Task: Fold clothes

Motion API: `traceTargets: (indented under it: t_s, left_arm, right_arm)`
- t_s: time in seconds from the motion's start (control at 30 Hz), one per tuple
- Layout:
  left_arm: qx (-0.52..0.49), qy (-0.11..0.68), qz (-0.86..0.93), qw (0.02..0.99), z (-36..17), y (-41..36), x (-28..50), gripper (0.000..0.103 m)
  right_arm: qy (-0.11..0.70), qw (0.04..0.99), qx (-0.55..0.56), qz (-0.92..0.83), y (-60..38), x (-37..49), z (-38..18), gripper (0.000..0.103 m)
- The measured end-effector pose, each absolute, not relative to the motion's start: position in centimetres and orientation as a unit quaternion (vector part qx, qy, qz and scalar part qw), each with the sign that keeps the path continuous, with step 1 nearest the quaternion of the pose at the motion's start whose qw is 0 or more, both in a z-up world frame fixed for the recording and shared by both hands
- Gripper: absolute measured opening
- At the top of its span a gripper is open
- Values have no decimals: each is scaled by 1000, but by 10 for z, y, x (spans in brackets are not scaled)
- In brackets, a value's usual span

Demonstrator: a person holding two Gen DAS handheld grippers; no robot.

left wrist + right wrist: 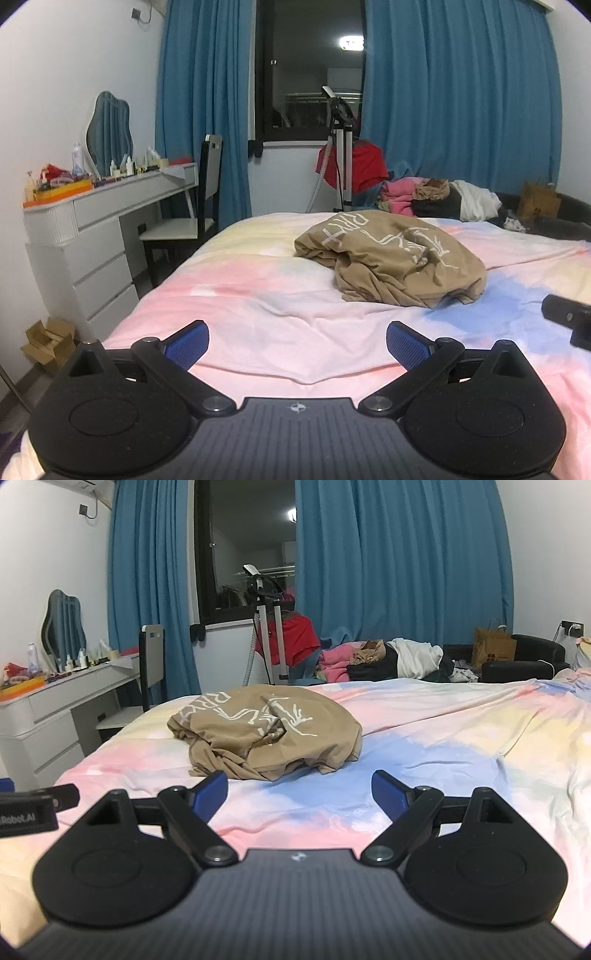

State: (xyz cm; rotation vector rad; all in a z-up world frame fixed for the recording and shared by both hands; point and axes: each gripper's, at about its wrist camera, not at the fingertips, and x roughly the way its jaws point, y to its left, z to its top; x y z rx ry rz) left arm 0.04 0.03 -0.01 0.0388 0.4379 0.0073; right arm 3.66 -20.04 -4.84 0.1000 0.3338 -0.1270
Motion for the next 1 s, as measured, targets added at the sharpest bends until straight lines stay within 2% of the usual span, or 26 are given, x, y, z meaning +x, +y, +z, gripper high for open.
traceTargets:
  t_s: [1.0]
  left_arm:
    - [20, 203, -11, 979, -5, -4, -5, 103]
  right_arm:
    - [160, 983, 55, -65, -199, 25, -42, 86]
